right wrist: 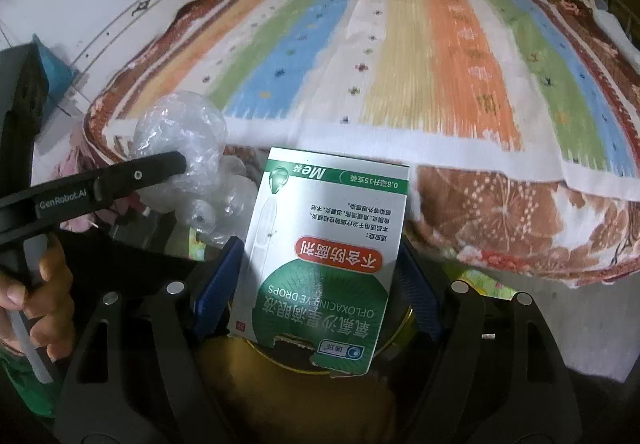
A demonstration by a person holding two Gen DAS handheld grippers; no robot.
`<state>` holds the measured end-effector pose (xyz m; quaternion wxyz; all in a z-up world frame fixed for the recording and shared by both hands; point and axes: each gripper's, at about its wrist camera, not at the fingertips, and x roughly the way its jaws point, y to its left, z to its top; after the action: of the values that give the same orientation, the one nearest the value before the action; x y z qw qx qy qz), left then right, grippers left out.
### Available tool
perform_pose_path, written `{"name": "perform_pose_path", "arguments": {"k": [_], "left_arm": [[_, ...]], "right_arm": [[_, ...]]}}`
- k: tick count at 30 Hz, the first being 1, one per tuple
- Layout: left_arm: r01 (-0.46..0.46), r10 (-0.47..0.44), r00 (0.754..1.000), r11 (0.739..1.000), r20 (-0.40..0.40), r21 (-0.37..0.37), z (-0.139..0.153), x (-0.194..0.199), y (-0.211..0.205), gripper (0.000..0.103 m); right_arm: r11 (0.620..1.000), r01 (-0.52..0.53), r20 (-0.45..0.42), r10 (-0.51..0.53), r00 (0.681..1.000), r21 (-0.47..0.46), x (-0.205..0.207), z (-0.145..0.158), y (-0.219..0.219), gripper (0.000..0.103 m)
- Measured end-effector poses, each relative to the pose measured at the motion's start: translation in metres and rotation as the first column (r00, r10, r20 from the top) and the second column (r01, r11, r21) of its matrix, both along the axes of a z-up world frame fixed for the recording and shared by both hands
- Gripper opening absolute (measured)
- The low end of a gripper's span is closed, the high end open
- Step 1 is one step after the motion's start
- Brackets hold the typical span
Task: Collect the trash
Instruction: 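Lift and carry the plastic bag with left tool while right tool carries the box to bin, then open left tool over the bin while right tool drops the box inside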
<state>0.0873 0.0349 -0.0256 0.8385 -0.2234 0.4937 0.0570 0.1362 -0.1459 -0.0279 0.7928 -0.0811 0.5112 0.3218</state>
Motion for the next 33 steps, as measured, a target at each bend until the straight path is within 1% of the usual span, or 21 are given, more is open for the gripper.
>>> {"name": "perform_pose_path", "arguments": {"k": [4,7,11,16,17,19,20,21,23,27,29,33], "left_arm": [[-0.014,0.012,0.998,1.0,-0.067,-0.027,-0.018,0.001,-0.002,0.03],[-0.041,0.036,0.993,0.998,-0.115,-0.041,-0.03,0.004,0.002,0.03],[-0.048,0.042,0.991,0.998,-0.129,-0.048,-0.034,0.005,0.002,0.031],[-0.046,0.037,0.989,0.997,-0.147,-0.057,-0.038,0.008,0.001,0.032],[-0.044,0.035,0.988,0.997,-0.152,-0.056,-0.039,0.009,0.001,0.034],[-0.045,0.033,0.987,0.997,-0.157,-0.07,-0.043,0.012,0.0,0.043],[-0.049,0.035,0.986,0.995,-0.16,-0.089,-0.045,0.014,0.001,0.059],[-0.054,0.037,0.986,0.993,-0.16,-0.103,-0.047,0.015,0.002,0.07],[-0.069,0.05,0.985,0.991,-0.164,-0.116,-0.051,0.019,0.004,0.071],[-0.098,0.077,0.986,0.985,-0.147,-0.139,-0.047,0.019,0.008,0.072],[-0.09,0.073,0.989,0.988,-0.131,-0.129,-0.042,0.018,0.008,0.073],[-0.05,0.042,0.995,0.994,-0.088,-0.092,-0.031,0.015,0.002,0.079]], "right_arm": [[0.999,0.031,-0.048,-0.032,0.998,-0.031,0.0,-0.015,-0.001,0.072],[0.998,0.043,-0.095,-0.048,0.994,-0.054,0.004,-0.028,-0.002,0.072],[0.997,0.04,-0.132,-0.048,0.99,-0.07,0.008,-0.036,0.0,0.072],[0.996,0.031,-0.144,-0.043,0.989,-0.088,0.01,-0.043,0.004,0.072],[0.996,0.028,-0.146,-0.041,0.988,-0.09,0.009,-0.044,0.006,0.072],[0.995,0.027,-0.157,-0.042,0.987,-0.096,0.01,-0.048,0.008,0.074],[0.994,0.028,-0.164,-0.045,0.985,-0.102,0.011,-0.051,0.009,0.074],[0.994,0.03,-0.177,-0.048,0.983,-0.106,0.013,-0.055,0.01,0.075],[0.994,0.034,-0.201,-0.055,0.978,-0.105,0.015,-0.06,0.011,0.083],[0.993,0.047,-0.205,-0.069,0.976,-0.109,0.016,-0.063,0.012,0.085],[0.993,0.047,-0.194,-0.067,0.979,-0.104,0.015,-0.061,0.011,0.087],[0.994,0.059,-0.158,-0.073,0.985,-0.09,0.015,-0.052,0.007,0.087]]}}
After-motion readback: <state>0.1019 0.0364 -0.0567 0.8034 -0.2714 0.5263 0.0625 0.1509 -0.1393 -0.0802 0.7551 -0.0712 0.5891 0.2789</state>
